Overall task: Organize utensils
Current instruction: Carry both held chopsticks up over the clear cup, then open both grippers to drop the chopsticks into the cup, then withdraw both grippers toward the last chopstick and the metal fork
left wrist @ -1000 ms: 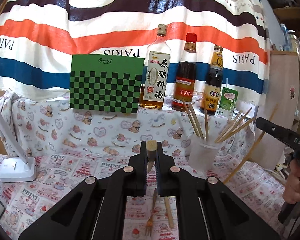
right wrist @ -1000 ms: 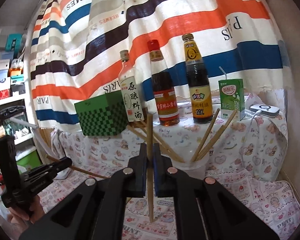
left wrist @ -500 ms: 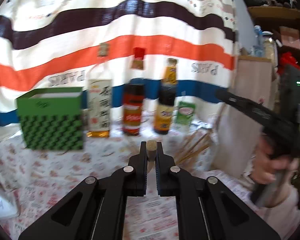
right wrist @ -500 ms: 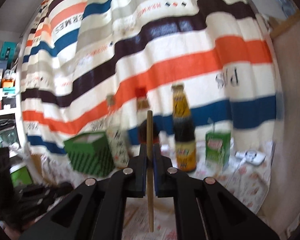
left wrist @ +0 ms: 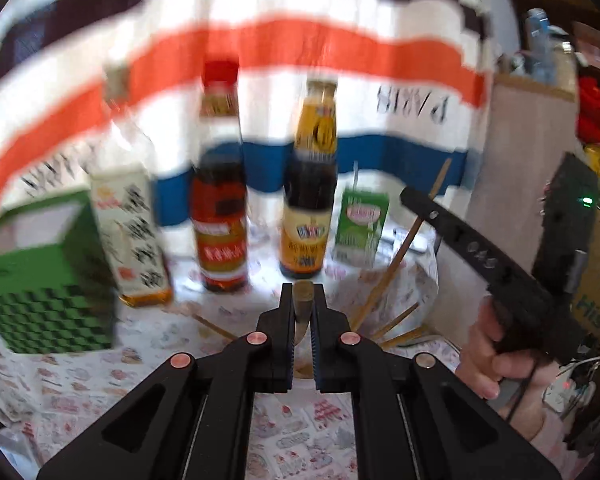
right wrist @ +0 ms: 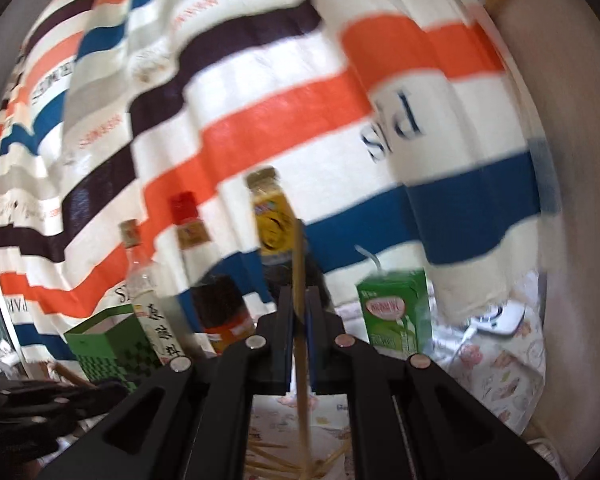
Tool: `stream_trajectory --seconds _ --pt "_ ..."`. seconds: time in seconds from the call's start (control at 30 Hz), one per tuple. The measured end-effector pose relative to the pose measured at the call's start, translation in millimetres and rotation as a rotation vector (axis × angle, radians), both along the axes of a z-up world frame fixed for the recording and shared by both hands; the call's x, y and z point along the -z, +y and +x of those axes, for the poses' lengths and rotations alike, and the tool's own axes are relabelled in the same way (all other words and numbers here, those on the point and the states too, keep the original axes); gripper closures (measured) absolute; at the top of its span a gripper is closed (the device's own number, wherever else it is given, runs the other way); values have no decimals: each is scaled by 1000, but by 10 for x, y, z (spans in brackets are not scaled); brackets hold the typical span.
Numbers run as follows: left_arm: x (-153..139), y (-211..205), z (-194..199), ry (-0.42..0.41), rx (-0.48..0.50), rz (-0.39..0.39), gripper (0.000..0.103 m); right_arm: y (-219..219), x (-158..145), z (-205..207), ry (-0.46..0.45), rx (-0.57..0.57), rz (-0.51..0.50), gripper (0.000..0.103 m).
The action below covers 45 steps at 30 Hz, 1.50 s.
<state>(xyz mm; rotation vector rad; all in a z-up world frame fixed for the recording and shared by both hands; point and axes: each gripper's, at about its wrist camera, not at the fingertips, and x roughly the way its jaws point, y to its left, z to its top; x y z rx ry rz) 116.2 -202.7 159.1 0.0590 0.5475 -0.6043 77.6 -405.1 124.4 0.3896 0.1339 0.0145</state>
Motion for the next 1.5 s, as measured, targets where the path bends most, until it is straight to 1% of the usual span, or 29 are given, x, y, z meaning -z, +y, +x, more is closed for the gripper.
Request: stream_trajectory --seconds 0.03,0.1,0.17,0.2,0.27,0.3,0.33,0.37,0.47,0.53,0.6,0.67,0.7,0.73,0.8,0.83,0.87,0.9,0.97,1.03,1.07,1.13,1.17,1.2,1.27,1.33,1.4,1.43,1.5 --pt "36 -38 82 27 -14 12 97 -42 23 32 9 -11 18 98" --pt "54 -111 183 27 -64 50 97 -106 63 84 26 -17 29 98" --pt "65 -187 262 43 -52 69 97 -142 108 177 79 -21 25 98" --pt "79 -203 309 71 -42 62 97 -153 138 223 112 -19 26 98" --pt "152 -220 489 186 -48 24 97 -204 207 303 170 -15 56 97" --pt "192 -226 571 228 -49 -1 97 -228 241 331 193 -28 73 97" --pt "235 -245 645 260 -50 -14 97 -239 263 352 215 -32 78 97" --pt "283 -277 717 286 -57 -6 97 -240 274 363 229 -34 76 97" --pt "379 -340 853 293 -90 25 97 -249 282 377 234 -50 77 97" --pt "420 -323 908 289 -99 9 97 -273 295 395 250 -51 92 97" --pt "412 -288 896 258 -68 -34 97 -307 307 390 252 -58 112 95" --pt "348 -248 837 187 -56 -44 94 -332 301 396 250 -55 117 84" --pt "309 -243 793 146 -62 -30 84 -334 289 393 248 -50 115 80" --pt "279 -235 753 112 -70 -16 74 -338 276 381 242 -45 113 74" --pt "201 -220 676 51 -104 15 70 -340 236 338 226 -38 104 72" --pt "167 -204 670 35 -124 23 70 -334 209 315 216 -35 98 69" --pt "133 -169 645 19 -144 25 70 -329 188 297 209 -31 94 63" --pt "100 -126 619 5 -163 23 67 -316 148 254 192 -22 84 61" --pt "43 -32 545 -35 -199 16 60 -293 83 197 170 -14 70 54" --pt "-6 67 451 -86 -239 19 49 -262 6 114 139 -11 60 49" --pt "-27 123 373 -118 -259 24 46 -231 -47 59 115 -17 51 47" --pt "-63 242 204 -184 -286 40 37 -166 -131 -16 89 -37 32 44" --pt "-61 282 117 -215 -300 50 34 -136 -159 -47 79 -44 25 42" --pt "-67 341 20 -241 -310 53 29 -73 -203 -99 61 -50 15 41" --pt "-47 483 -171 -286 -325 25 20 24 -252 -169 41 -49 9 41" --pt "-9 690 -343 -299 -315 -4 7 166 -295 -222 36 -61 -6 40" --pt "67 878 -471 -292 -286 -9 6 304 -315 -268 28 -75 -28 40" --pt "88 902 -513 -300 -289 4 6 378 -319 -288 24 -76 -40 39" --pt "223 1007 -641 -326 -324 64 5 542 -306 -334 35 -71 -82 39"
